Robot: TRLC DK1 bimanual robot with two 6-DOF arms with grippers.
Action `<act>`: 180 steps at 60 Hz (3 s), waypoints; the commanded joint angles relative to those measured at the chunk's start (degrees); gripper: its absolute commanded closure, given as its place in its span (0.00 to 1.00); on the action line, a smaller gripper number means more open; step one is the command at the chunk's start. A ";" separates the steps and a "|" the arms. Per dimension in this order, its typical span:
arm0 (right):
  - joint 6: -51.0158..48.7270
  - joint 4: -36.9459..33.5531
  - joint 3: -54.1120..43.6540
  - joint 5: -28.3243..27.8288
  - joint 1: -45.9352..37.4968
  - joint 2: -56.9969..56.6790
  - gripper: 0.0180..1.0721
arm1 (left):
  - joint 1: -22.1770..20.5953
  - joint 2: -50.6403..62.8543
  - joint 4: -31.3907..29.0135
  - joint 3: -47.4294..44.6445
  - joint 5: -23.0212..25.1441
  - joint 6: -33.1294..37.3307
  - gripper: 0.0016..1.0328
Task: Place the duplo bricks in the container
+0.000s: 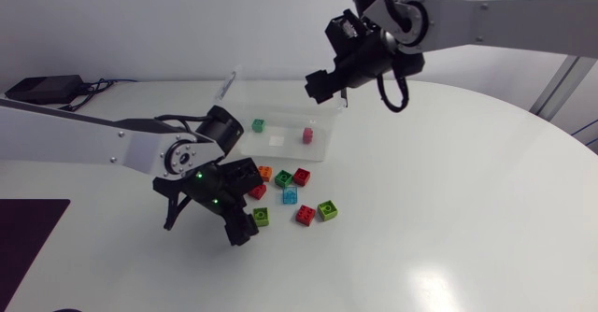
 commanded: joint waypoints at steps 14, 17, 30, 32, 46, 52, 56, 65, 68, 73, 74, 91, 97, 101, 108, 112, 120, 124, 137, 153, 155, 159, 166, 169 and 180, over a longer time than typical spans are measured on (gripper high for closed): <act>-2.21 1.54 -21.35 -2.39 0.63 -13.11 0.11 | -1.86 6.31 1.69 2.43 -0.05 5.31 0.17; -1.86 1.89 -24.61 -2.39 1.07 -14.08 0.11 | -1.94 7.10 1.78 2.87 -0.05 5.57 0.20; 0.17 4.53 -37.09 -2.13 5.29 -17.86 0.12 | -1.59 9.91 2.57 4.89 -0.05 6.45 0.47; 0.43 4.80 -37.97 -1.95 5.64 -17.42 0.11 | -1.59 10.35 2.57 5.24 0.04 6.45 0.55; 2.01 6.38 -38.76 -0.37 6.52 -11.44 0.12 | -1.68 11.23 2.57 6.04 1.54 6.01 0.67; 2.71 7.26 -38.32 0.42 7.57 -8.19 0.12 | -1.59 9.47 2.66 4.98 1.98 5.83 0.69; 3.15 7.70 -38.14 1.03 8.28 -6.25 0.12 | -1.15 7.63 2.57 4.01 2.33 5.75 0.69; 3.77 8.66 -38.05 1.03 8.89 -4.85 0.12 | -0.89 4.11 2.57 1.90 2.59 5.57 0.69; 3.86 9.01 -38.05 1.03 8.98 -4.32 0.12 | -0.89 3.23 2.57 1.38 2.59 5.48 0.69; 3.94 9.54 -37.61 1.12 8.98 -3.27 0.12 | -1.06 2.36 2.57 0.94 2.59 5.39 0.69; 3.94 9.81 -37.53 1.12 9.07 -3.00 0.12 | -1.15 2.27 2.75 0.85 2.59 5.39 0.68; 4.30 10.77 -36.03 2.35 9.24 -0.19 0.12 | -2.56 3.85 4.95 1.11 2.24 7.94 0.40; 4.30 10.60 -35.68 2.53 9.24 -0.01 0.12 | -3.44 4.03 4.95 0.85 1.89 11.28 0.34; 4.30 10.33 -35.50 2.53 9.24 -0.28 0.12 | -4.05 4.46 5.03 0.67 1.71 13.74 0.33; 4.30 10.16 -35.94 2.53 9.51 -1.07 0.12 | -3.96 5.87 5.03 1.38 1.18 17.79 0.32; 4.30 10.16 -36.21 2.44 9.51 -1.24 0.12 | -3.79 7.10 4.95 2.43 0.83 19.19 0.32; 4.21 10.07 -36.30 2.44 9.51 -1.24 0.12 | -3.61 8.51 4.42 4.28 -0.05 21.57 0.32; 4.03 10.07 -36.30 2.35 9.51 -1.33 0.12 | -3.70 9.21 4.33 4.89 -0.22 22.97 0.32; 3.94 10.07 -36.47 2.18 9.51 -1.68 0.12 | -3.70 9.83 3.10 6.83 -0.92 23.85 0.32; 3.68 10.07 -36.03 2.00 9.77 -1.51 0.12 | -1.86 2.00 0.90 5.86 -0.84 24.03 0.32; 3.68 9.98 -35.94 2.00 9.95 -1.51 0.12 | -1.77 1.21 0.90 5.42 -0.84 24.03 0.32; 3.68 9.98 -36.03 2.00 10.21 -1.51 0.12 | -1.42 0.51 0.90 5.33 -0.84 24.29 0.32; 3.86 9.89 -36.21 2.00 10.65 -1.51 0.12 | -0.36 1.56 0.99 6.21 -0.84 25.43 0.32; 3.77 9.72 -36.30 2.00 10.65 -1.68 0.12 | -0.36 2.62 1.08 6.91 -0.84 25.78 0.32; 3.33 9.45 -36.82 2.00 10.30 -2.12 0.12 | -0.27 5.87 1.08 8.94 -0.84 28.07 0.32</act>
